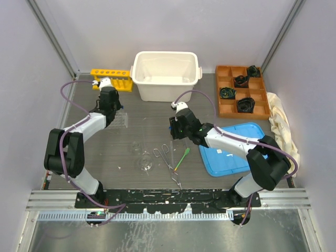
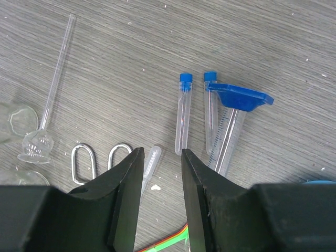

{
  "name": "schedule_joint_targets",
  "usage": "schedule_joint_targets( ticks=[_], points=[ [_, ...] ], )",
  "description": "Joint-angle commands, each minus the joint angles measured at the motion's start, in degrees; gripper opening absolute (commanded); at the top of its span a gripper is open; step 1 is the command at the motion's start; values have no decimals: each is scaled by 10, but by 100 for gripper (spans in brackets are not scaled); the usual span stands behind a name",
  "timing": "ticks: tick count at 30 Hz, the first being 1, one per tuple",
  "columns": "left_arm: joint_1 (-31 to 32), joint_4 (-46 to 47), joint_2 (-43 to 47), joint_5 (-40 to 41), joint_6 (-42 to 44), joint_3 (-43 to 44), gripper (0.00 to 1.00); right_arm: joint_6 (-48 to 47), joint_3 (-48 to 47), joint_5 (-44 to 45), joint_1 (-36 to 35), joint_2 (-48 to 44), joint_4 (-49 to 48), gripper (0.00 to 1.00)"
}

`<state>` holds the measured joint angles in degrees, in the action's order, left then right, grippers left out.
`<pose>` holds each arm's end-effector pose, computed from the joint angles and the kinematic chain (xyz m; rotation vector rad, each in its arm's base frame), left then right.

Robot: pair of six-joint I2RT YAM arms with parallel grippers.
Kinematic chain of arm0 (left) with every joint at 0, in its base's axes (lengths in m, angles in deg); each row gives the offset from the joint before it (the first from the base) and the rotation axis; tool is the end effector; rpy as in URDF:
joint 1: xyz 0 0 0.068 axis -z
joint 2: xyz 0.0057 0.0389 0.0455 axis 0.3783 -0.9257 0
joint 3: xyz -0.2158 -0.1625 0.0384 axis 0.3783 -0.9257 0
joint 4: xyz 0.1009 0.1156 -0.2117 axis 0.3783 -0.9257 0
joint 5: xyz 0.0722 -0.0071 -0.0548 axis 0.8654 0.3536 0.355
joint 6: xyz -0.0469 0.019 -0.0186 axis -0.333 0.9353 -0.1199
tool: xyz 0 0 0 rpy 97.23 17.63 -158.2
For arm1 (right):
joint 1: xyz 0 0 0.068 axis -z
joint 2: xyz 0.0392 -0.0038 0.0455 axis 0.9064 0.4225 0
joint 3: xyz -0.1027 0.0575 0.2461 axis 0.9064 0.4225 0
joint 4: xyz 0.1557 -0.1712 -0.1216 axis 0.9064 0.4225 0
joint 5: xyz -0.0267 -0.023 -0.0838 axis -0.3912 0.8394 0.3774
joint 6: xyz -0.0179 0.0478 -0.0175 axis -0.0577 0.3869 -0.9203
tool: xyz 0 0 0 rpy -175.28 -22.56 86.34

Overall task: Organize the chemistry lab equipment
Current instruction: Insert the test tube into the slot of the test tube rack.

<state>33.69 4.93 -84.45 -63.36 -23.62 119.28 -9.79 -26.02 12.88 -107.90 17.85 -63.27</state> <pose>0.3553 -0.0600 0.2289 -0.3616 2.0213 0.0058 0.2397 0.2172 0.2167 -0.4654 2.2634 0.4123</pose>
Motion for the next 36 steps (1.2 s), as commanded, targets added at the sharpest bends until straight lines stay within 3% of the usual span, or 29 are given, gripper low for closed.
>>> schedule_joint_targets(
  ticks=[1, 36],
  points=[
    [3, 33, -2, 7, 11, 20, 0, -4, -21, -3, 4, -3, -30, 40],
    [3, 14, -7, 13, 13, 6, 0, 0, -17, -10, 6, 5, -36, 40]
  ],
)
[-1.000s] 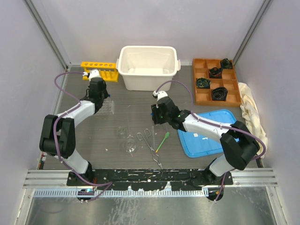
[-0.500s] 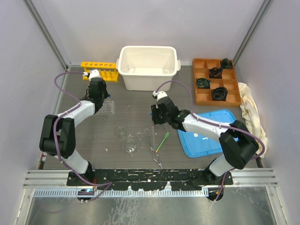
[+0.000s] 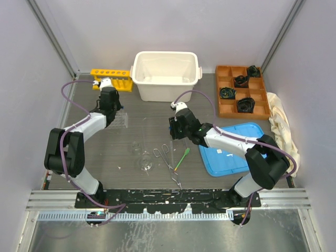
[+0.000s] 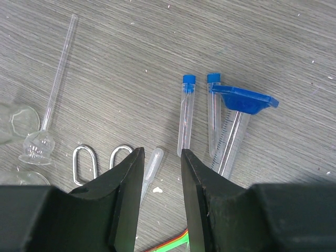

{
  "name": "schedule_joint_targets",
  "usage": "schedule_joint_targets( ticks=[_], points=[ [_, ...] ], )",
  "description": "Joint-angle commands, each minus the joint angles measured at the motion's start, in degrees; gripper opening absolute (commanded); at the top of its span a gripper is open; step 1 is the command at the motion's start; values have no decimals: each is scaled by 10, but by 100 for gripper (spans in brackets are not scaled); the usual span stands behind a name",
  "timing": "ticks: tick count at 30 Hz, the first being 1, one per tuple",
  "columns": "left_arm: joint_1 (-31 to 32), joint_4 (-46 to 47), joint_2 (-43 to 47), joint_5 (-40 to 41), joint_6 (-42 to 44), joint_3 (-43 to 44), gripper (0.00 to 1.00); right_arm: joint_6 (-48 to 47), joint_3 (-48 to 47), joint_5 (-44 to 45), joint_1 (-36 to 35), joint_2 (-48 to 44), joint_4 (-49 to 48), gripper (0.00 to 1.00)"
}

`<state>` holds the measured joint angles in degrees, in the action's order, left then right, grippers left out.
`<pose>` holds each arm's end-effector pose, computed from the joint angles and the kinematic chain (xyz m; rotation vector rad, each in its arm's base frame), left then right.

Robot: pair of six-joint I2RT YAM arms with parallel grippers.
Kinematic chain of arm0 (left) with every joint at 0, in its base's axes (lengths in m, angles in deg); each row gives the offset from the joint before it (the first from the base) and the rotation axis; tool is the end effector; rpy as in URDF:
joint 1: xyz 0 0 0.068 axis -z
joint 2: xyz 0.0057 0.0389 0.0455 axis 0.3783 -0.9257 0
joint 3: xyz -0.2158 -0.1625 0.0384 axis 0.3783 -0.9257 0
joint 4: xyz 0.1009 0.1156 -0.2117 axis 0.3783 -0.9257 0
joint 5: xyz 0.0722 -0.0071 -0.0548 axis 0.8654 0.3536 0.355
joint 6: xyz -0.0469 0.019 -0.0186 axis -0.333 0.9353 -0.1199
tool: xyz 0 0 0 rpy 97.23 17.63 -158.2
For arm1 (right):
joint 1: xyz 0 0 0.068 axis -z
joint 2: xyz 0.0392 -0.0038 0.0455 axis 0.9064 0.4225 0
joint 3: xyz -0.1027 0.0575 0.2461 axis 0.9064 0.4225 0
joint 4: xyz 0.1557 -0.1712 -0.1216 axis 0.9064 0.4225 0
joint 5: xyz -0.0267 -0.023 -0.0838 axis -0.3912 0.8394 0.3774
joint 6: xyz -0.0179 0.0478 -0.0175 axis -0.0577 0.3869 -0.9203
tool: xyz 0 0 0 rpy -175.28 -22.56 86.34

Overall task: Organize the chemistry lab equipment
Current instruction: Insert the test tube into the slot of the test tube rack.

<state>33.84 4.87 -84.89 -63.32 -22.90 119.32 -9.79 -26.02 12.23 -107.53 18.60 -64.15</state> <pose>0.3561 -0.0611 0.2264 -0.3461 2.0315 0.0157 0.2426 0.2176 0.2139 -0.4640 2.2642 0.4222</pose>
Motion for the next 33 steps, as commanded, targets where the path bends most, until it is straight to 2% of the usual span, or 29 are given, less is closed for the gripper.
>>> schedule_joint_targets(
  ticks=[1, 14, 33],
  points=[
    [2, 14, -4, 13, 6, 5, 0, -1, -17, -3, 3, -2, -27, 40],
    [2, 19, -10, 35, 30, 2, 0, -1, -15, -4, 4, -3, -28, 40],
    [14, 24, -39, 27, 17, 1, 0, -3, -14, -2, 8, -4, -28, 40]
  ],
)
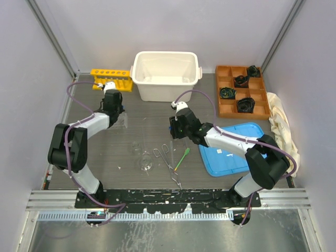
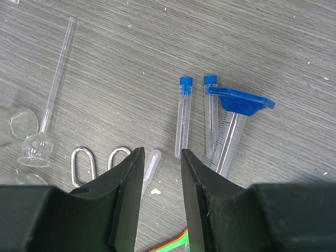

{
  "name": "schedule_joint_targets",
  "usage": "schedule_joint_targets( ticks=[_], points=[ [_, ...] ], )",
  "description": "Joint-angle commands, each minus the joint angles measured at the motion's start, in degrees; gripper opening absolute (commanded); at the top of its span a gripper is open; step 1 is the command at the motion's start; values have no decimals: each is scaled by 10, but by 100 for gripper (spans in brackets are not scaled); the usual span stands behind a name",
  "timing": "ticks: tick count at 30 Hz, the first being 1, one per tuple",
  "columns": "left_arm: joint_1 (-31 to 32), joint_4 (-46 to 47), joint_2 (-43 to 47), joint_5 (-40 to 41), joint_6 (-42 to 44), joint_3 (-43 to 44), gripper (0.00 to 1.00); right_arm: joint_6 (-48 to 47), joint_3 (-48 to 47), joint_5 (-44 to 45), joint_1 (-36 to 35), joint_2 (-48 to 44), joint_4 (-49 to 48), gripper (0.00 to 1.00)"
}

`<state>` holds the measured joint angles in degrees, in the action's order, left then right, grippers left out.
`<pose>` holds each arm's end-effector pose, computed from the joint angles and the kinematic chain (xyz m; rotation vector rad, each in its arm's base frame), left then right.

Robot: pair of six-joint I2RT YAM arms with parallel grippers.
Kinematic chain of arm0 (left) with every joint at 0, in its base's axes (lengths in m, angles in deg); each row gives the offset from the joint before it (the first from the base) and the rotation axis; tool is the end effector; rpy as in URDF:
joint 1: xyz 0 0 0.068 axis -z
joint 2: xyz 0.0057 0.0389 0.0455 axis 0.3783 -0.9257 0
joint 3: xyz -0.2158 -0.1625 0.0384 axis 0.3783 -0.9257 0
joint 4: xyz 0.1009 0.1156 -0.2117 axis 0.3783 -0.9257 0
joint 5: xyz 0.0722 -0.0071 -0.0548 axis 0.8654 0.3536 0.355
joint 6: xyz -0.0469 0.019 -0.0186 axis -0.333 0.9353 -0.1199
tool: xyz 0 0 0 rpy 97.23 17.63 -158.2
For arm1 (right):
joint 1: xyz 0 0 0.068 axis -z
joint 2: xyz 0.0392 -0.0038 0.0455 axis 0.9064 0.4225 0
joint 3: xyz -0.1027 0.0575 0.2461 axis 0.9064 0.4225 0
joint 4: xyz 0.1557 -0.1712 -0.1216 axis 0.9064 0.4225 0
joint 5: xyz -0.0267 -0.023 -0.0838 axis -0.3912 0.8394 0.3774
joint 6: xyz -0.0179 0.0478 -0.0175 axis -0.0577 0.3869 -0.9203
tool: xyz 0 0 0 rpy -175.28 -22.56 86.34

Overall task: Organize the chemistry lab equipment
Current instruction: Insert the test tube into the slot of the test tube rack.

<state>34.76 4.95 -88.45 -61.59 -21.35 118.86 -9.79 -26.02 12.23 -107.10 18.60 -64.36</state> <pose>0.3599 -0.0668 0.2028 -0.3120 2.0954 0.0799 0.2444 0.2159 0.2142 -0.4544 2.2619 0.4203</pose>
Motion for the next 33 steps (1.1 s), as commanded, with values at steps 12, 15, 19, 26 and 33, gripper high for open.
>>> schedule_joint_targets(
  ticks=[12, 15, 19, 26, 33],
  points=[
    [6, -53, 31, 16, -16, 42, 58, -3, -18, -8, 4, -5, -22, 41],
    [6, -70, 61, 19, -25, 47, 59, -3, -24, -9, 4, -6, -15, 41],
    [8, -98, 133, 14, -41, 42, 60, -2, -39, -8, 4, -7, 3, 41],
    [12, -136, 292, -21, -71, 7, 60, 8, -72, 12, 4, 8, 57, 41],
    [12, -224, 421, -151, -118, -28, 55, 17, -124, 9, 5, 71, 120, 39]
  ],
)
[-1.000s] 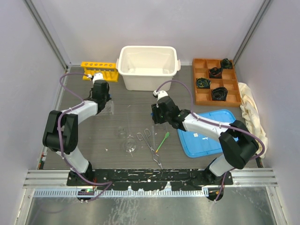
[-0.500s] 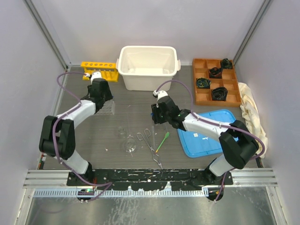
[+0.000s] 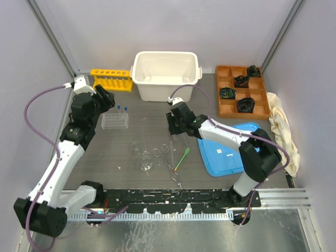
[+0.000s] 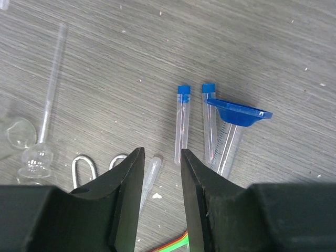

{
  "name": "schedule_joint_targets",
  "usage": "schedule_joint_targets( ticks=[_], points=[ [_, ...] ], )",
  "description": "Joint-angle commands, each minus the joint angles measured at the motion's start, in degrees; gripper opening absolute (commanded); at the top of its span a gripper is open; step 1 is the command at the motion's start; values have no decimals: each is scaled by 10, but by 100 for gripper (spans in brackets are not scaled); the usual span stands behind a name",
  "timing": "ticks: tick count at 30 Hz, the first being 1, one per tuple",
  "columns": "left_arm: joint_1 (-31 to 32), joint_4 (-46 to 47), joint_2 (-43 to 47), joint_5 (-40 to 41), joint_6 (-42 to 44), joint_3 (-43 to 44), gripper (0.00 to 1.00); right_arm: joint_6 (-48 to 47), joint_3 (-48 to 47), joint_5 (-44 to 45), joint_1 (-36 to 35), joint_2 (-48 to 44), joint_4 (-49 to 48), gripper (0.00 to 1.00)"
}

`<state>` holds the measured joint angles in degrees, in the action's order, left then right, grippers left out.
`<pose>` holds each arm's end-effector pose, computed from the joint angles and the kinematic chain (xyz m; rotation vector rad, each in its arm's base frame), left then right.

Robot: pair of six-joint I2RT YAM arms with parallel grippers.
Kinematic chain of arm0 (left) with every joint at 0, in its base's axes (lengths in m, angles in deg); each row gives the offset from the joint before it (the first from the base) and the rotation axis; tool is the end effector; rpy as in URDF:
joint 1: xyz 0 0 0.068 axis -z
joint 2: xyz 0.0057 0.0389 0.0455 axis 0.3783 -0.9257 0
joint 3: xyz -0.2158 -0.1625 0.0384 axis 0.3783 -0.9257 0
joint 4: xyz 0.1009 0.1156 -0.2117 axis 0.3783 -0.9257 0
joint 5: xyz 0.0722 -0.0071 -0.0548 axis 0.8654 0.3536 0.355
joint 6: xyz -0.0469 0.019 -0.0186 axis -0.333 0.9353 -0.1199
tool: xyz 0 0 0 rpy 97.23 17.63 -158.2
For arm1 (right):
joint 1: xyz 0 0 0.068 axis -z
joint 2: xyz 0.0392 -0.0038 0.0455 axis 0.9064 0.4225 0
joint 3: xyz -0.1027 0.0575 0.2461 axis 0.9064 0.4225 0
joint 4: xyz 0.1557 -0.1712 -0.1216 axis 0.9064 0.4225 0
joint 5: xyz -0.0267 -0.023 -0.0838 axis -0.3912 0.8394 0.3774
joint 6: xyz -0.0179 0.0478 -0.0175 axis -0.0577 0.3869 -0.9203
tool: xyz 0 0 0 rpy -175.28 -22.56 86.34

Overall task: Organize the chemistry lab equipment
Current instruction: Insert the test tube into the slot of the test tube rack, then pick up the test tube at the center of the board.

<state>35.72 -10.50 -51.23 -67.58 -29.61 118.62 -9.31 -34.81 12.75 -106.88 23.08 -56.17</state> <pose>0.2359 -0.0470 0.3633 -0.3876 1.7436 -0.2676 0.2618 0.2293 0.2268 -0.4528 2.3254 0.3773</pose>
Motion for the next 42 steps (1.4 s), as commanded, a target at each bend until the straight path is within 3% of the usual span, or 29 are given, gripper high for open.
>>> schedule_joint_targets(
  ticks=[1, 6, 27, 30, 34, 42],
  points=[
    [2, -86, 62, -109, -41, -32, 54, 14, -40, 2, 3, 34, 42, 38],
    [3, -144, 110, -174, -62, -60, 52, 23, -66, 6, 4, 69, 62, 36],
    [2, -226, 181, -232, -78, -109, 51, 17, -86, 41, 5, 147, 73, 33],
    [2, -227, 179, -232, -78, -109, 51, 19, -88, 30, 5, 153, 71, 26],
    [2, -225, 162, -244, -79, -97, 52, 18, -86, 14, 5, 154, 66, 2],
    [2, -182, 64, -309, -94, -36, 52, -11, -60, 21, -19, 40, 45, 1]
  ],
)
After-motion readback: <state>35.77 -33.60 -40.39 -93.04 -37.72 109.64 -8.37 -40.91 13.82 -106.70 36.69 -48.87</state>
